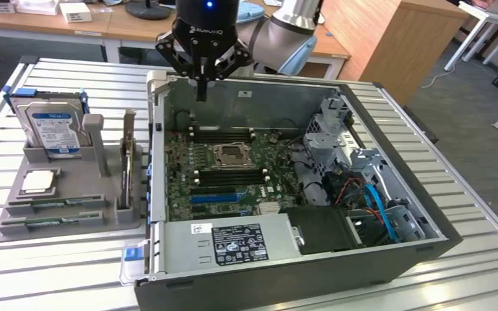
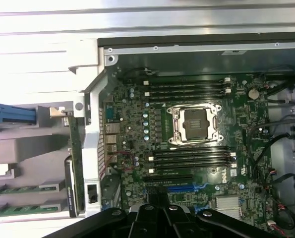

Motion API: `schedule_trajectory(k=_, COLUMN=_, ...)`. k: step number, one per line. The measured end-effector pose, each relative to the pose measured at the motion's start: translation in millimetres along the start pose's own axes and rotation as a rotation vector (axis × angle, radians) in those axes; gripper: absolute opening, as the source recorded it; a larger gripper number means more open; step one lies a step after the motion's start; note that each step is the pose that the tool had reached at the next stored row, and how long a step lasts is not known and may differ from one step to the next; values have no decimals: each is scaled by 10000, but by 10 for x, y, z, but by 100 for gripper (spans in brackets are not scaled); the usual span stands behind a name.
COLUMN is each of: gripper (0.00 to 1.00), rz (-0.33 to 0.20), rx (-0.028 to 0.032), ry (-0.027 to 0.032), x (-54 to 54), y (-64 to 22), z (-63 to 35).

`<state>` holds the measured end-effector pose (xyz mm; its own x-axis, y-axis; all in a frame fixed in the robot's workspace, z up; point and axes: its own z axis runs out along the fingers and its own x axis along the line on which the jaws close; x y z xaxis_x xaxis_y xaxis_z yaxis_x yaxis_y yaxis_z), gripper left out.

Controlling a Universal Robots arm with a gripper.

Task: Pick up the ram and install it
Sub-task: 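Reach for the ram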

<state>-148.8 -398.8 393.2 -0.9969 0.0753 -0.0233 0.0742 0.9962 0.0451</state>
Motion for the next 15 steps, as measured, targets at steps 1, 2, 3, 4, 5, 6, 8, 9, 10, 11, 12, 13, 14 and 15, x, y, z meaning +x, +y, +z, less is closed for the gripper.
schedule_trajectory(k=1, gripper=11, rz=-1, rx=0, ry=0, x=24, y=-2, z=-1)
schedule_trajectory(k=2, gripper=11, rz=-1, rx=0, ry=0, x=47, y=-4, z=-1)
schedule_trajectory(k=3, gripper=11, rz=-1, rx=1, ry=0, x=75, y=-6, z=-2)
schedule_trajectory(k=4, gripper=11, rz=0, rx=0, ry=0, x=101, y=-8, z=-3)
schedule_trajectory(k=5, gripper=11, rz=0, rx=0, ry=0, x=124, y=-9, z=-3)
schedule_trajectory(k=6, gripper=11, rz=0, rx=0, ry=0, x=148, y=-11, z=-4)
schedule_trajectory(k=8, gripper=11, rz=0, rx=0, ry=0, x=197, y=-15, z=-5)
schedule_trajectory(k=9, gripper=11, rz=-1, rx=1, ry=0, x=219, y=-16, z=-6)
schedule_trajectory(k=10, gripper=11, rz=-1, rx=0, ry=0, x=242, y=-18, z=-6)
schedule_trajectory(k=11, gripper=11, rz=0, rx=0, ry=0, x=265, y=-20, z=-6)
schedule_trajectory(k=12, gripper=11, rz=0, rx=0, ry=0, x=288, y=-22, z=-7)
schedule_trajectory(k=13, gripper=11, rz=0, rx=0, ry=0, x=312, y=-23, z=-8)
schedule_trajectory(k=14, gripper=11, rz=0, rx=0, ry=0, x=336, y=-25, z=-8)
schedule_trajectory(k=15, gripper=11, rz=-1, rx=0, ry=0, x=360, y=-27, z=-9)
